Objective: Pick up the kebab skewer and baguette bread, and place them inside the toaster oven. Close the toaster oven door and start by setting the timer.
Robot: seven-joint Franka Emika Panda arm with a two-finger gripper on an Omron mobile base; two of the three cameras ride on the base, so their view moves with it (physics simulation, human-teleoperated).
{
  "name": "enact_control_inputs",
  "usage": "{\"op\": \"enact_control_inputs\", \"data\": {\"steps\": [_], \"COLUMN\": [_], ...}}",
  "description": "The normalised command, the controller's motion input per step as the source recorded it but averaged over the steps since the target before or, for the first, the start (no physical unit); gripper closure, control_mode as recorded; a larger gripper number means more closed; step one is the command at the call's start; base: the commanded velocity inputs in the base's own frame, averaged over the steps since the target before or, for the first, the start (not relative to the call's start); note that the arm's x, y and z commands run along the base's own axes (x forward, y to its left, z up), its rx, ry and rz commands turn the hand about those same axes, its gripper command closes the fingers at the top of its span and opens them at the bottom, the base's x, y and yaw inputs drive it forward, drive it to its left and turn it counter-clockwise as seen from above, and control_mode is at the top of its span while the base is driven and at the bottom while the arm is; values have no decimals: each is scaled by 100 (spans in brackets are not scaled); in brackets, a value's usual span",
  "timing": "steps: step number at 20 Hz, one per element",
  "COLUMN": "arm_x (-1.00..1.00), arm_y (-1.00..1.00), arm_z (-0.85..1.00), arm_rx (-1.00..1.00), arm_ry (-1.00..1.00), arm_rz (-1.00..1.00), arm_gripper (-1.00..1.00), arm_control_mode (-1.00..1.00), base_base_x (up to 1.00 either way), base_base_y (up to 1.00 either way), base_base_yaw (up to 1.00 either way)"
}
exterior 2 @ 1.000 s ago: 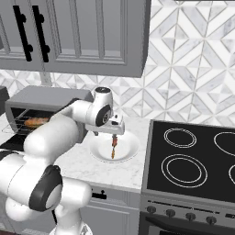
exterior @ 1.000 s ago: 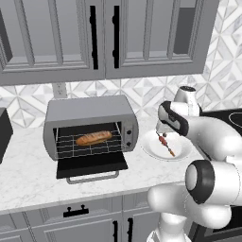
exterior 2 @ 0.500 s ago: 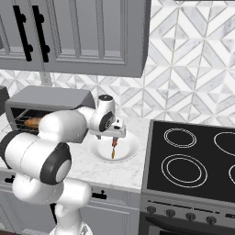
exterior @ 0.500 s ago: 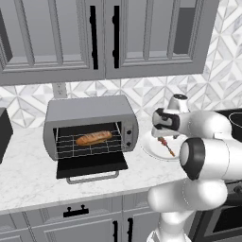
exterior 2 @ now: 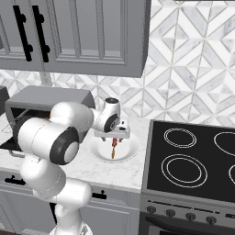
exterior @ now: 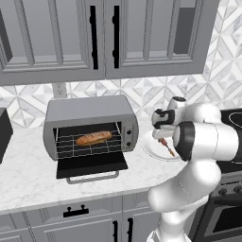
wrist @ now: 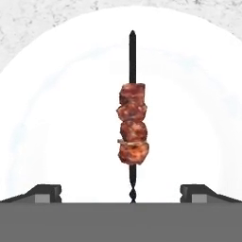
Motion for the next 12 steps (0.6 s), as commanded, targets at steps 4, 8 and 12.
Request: {"op": "enact_control_inputs", "data": {"steps": [4,8,12], "arm_x": [21,24,23], "arm_y": [0,0,0], "arm_z": [-33,-31,-25], "arm_rx": [0,0,0], "arm_ry": [1,2,4], "arm_rz": [5,4,5], "arm_gripper": [-100,-100,-100], "arm_control_mode": [-100,-100,-100], "base_base_x": [0,0,0], "base_base_y": [0,0,0], "base_base_yaw": [0,0,0]}}
